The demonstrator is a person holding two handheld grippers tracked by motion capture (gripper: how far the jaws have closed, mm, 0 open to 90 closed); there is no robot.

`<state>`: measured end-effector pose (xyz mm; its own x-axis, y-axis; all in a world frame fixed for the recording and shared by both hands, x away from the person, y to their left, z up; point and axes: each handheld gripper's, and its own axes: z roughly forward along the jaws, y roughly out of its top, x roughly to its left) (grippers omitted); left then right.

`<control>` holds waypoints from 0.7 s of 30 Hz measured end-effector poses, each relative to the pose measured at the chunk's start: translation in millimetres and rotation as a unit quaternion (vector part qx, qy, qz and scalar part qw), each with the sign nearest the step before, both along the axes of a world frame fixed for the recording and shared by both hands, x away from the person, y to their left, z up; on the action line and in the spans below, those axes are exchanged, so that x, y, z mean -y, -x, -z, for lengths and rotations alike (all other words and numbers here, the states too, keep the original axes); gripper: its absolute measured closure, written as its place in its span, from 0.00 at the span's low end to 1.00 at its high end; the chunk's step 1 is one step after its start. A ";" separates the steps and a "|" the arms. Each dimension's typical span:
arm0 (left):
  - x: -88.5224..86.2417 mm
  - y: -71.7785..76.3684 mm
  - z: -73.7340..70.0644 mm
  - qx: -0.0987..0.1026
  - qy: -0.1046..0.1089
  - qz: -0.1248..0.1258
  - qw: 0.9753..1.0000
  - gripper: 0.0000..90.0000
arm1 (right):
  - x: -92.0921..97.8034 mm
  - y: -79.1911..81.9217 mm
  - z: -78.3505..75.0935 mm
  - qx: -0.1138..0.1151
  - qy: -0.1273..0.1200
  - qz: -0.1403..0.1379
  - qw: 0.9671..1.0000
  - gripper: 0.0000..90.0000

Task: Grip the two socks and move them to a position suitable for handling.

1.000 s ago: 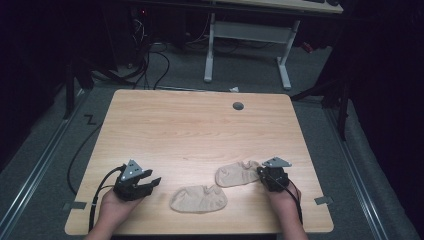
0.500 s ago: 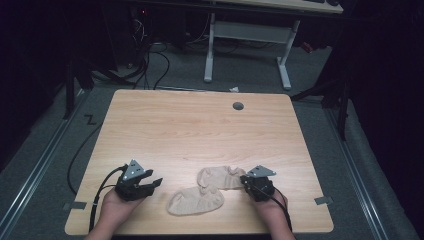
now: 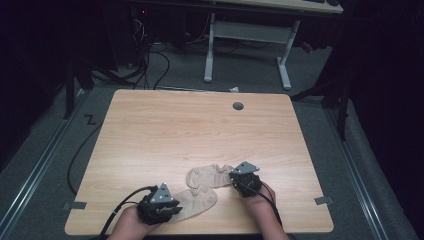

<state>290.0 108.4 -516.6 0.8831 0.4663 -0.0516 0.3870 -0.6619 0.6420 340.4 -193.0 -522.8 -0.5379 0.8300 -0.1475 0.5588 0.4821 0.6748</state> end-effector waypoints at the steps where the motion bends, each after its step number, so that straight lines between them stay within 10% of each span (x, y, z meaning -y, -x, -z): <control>1: 0.0 -2.0 0.3 -0.005 0.004 -0.003 1.000 0.86 | 0.2 0.1 0.1 0.000 0.000 0.000 1.000 0.98; 11: 34.8 -13.7 4.3 0.015 0.023 0.041 0.999 0.91 | -0.8 -2.4 -0.3 -0.005 -0.005 0.002 1.000 0.98; 21: 55.2 6.2 5.5 0.012 0.033 0.095 0.995 0.91 | -0.6 -8.4 0.5 -0.001 -0.004 0.003 1.000 0.98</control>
<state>283.8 53.2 -522.2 0.9561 0.2880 -0.0548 0.2437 -0.6769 0.6945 348.8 -192.5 -523.3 -0.5328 0.8347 -0.1393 0.5637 0.4728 0.6772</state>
